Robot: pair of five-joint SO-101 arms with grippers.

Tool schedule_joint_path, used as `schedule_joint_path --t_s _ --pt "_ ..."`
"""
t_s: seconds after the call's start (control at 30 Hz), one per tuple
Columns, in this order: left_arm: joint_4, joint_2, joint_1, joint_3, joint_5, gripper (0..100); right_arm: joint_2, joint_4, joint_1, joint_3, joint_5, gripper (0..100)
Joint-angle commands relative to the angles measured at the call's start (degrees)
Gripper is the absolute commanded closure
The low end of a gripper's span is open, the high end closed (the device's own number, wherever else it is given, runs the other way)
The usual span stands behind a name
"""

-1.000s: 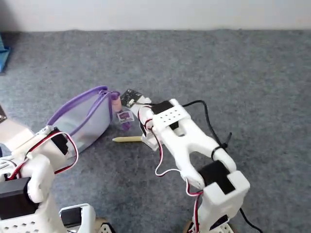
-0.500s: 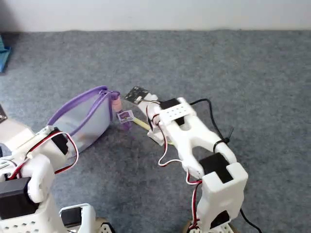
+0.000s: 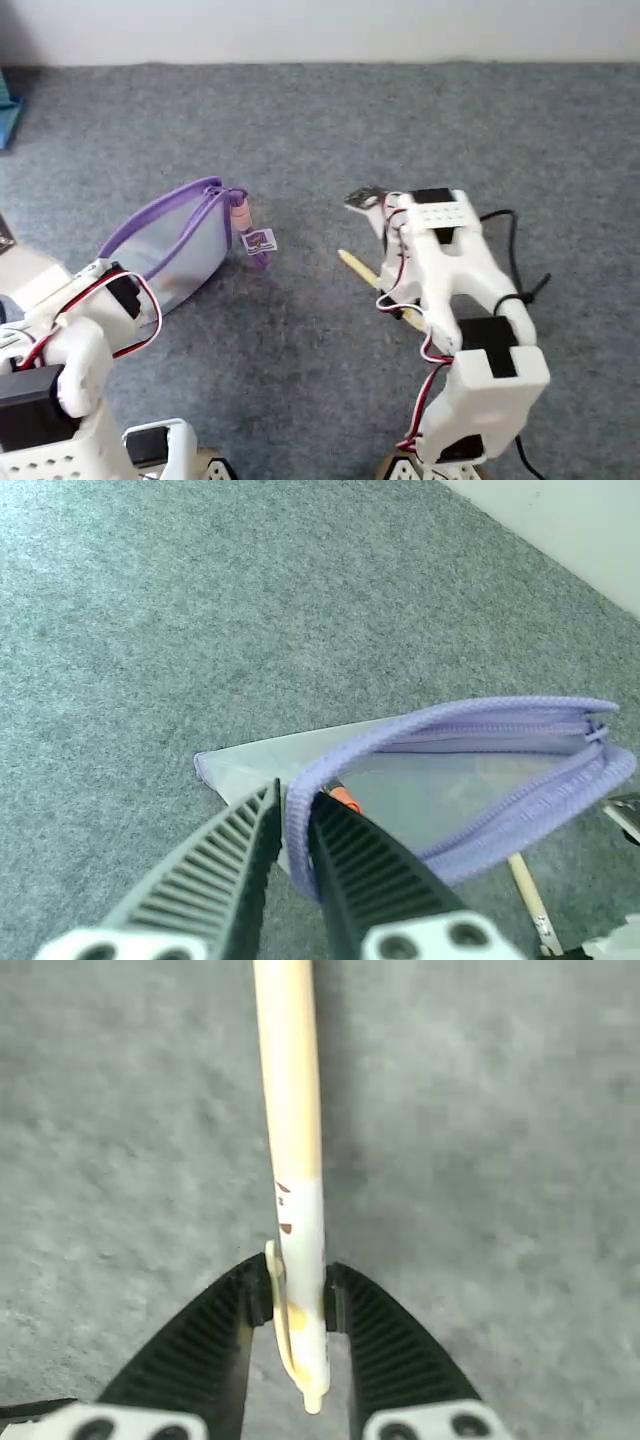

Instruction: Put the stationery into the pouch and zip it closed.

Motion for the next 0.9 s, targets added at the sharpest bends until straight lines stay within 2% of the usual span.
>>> schedule_joint_path --t_s 0.0,0.13,0.2,0.33,0.63,0.8,0.87 --pt "0.2 0.6 -0.1 0.5 0.5 99 -4.4 0.5 1.1 -0.4 -0.8 92.1" --pt "-0.8 0.6 -0.1 0.6 0.5 99 -6.5 -0.1 -1.9 -0.5 -1.1 75.7" --pt "-1.0 0.6 -0.1 0.6 0.5 99 -6.9 -2.9 -3.6 -0.5 -1.7 71.6" --pt "-0.9 0.6 -0.1 0.6 0.5 99 -7.0 -9.8 -6.0 -0.6 -4.8 71.3" --pt "-0.8 0.6 -0.1 0.6 0.5 99 -3.4 -19.6 -11.9 -0.8 -5.0 71.3" --pt "-0.8 0.6 -0.1 0.7 0.5 99 5.8 -18.1 -11.4 -7.5 -5.0 71.6" --pt "-0.8 0.6 -0.1 0.7 0.5 99 9.7 -15.1 -11.3 -11.8 -5.0 75.5"
